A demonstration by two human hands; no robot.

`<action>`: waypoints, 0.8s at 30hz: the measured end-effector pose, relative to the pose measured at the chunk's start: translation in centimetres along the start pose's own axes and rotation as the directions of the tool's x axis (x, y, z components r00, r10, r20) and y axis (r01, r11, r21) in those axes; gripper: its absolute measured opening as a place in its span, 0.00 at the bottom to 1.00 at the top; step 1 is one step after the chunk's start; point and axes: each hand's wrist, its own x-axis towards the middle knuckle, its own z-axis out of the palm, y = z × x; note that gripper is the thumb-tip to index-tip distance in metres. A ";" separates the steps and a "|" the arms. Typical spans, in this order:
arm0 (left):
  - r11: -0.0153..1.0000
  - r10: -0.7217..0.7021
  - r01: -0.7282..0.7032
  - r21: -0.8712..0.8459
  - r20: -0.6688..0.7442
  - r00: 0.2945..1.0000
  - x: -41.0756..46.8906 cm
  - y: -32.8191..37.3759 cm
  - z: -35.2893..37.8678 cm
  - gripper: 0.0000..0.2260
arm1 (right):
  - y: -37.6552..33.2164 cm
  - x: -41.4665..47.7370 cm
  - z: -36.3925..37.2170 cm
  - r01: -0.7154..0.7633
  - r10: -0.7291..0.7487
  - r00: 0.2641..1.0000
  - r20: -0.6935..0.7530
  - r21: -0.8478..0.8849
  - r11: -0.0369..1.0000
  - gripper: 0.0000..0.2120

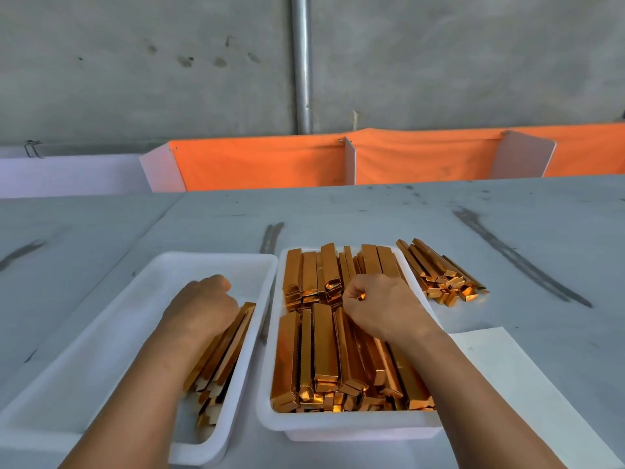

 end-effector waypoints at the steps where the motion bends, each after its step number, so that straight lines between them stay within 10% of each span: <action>1: 0.999 -0.022 0.021 0.048 0.016 1.000 0.2 -0.5 0.1 0.18 | 0.0 0.0 0.0 0.003 -0.003 1.000 -0.002 -0.026 1.000 0.04; 11: 0.957 -0.161 0.124 0.263 0.125 0.979 1.0 -3.4 3.7 0.04 | 0.3 0.3 0.9 0.037 -0.036 0.999 0.008 -0.082 0.996 0.07; 24: 0.994 -0.105 0.105 -0.007 -0.141 0.985 1.6 -3.4 3.6 0.08 | 0.7 0.9 1.8 0.049 -0.021 0.977 -0.213 0.125 0.991 0.11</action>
